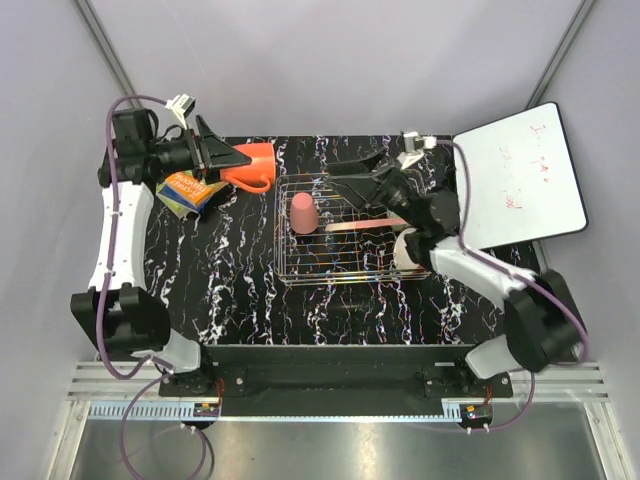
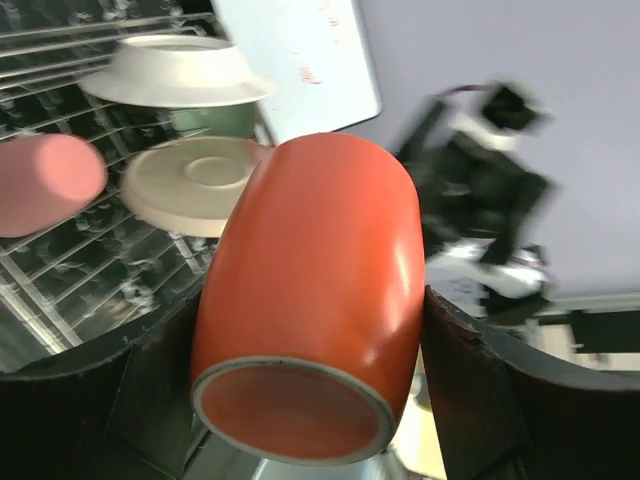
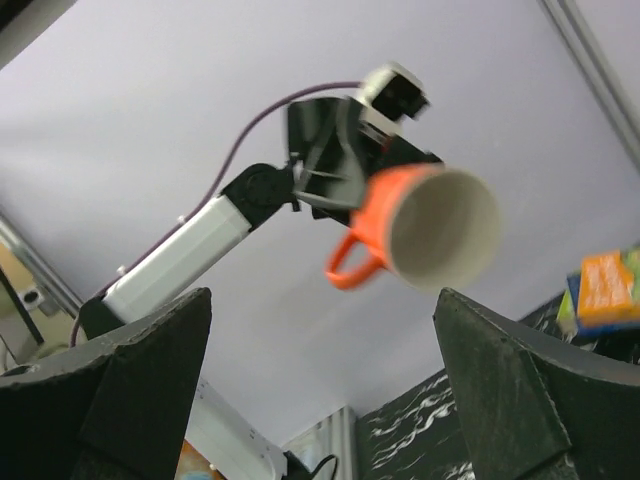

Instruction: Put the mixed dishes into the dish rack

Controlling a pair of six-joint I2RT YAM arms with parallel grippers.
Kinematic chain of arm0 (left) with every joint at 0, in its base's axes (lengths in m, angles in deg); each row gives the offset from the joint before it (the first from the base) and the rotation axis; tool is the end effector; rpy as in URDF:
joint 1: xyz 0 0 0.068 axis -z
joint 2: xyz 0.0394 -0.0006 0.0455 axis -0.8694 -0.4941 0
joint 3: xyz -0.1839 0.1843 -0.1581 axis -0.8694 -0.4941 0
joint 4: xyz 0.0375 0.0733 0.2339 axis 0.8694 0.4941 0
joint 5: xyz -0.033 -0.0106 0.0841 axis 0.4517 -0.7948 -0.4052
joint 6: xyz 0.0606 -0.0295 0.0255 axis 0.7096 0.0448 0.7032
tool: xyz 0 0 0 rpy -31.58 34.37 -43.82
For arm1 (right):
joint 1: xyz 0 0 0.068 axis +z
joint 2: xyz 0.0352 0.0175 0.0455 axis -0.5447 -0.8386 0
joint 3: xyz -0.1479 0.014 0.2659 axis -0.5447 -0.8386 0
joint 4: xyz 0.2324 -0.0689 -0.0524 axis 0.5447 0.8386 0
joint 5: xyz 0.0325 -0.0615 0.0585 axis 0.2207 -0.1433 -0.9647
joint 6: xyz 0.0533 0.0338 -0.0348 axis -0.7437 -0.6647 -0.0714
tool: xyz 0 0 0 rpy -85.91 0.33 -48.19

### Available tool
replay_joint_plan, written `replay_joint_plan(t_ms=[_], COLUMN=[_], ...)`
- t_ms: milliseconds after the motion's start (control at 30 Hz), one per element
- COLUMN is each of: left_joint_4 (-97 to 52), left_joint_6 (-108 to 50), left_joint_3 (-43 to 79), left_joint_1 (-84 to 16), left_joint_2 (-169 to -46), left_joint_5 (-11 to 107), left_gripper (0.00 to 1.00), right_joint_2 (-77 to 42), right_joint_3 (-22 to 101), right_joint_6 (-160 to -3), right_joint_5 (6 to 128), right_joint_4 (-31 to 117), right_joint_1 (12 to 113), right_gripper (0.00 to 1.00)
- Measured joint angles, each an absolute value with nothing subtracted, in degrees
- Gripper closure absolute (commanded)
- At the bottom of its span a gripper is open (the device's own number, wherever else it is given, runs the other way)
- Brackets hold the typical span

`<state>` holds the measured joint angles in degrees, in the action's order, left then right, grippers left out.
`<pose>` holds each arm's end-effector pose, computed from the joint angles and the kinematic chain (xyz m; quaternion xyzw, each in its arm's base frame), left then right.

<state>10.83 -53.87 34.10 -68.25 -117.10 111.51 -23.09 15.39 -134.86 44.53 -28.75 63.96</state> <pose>0.3072 -0.0147 0.4394 0.0219 0.7565 -0.5887 0.2840 0.2660 0.1939 0.4011 -0.1126 0.4798 0.6957 0.5226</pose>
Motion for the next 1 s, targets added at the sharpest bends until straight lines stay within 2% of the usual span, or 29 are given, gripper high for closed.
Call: replay_joint_plan(t_ms=[167,367,700,1000], left_joint_4=[32.9,44.4,47.0,43.4], left_joint_6=[-32.1,-19.4,-13.5,-12.6], left_joint_3=[44.0,44.8,47.2,46.6], left_joint_1=[-64.1,-52.0,-40.1,-33.3], left_joint_2=[-121.2,-122.1,-127.2,-131.1], left_joint_5=[100.8,82.1,61.4,53.4], left_gripper=[1.0,1.0,1.0,1.0], right_joint_2=[-6.6,8.5,14.2,17.1], right_joint_3=[17.1,18.3,10.5,8.7], right_joint_6=[-122.0,-106.8,-98.5,-97.6], right_joint_5=[43.8,46.7,52.0,54.8], right_joint_4=[-18.2,-2.7,11.6,17.0], right_joint_1=[64.0,64.0,64.0,64.0], right_gripper=[0.0,0.0,0.0,0.0])
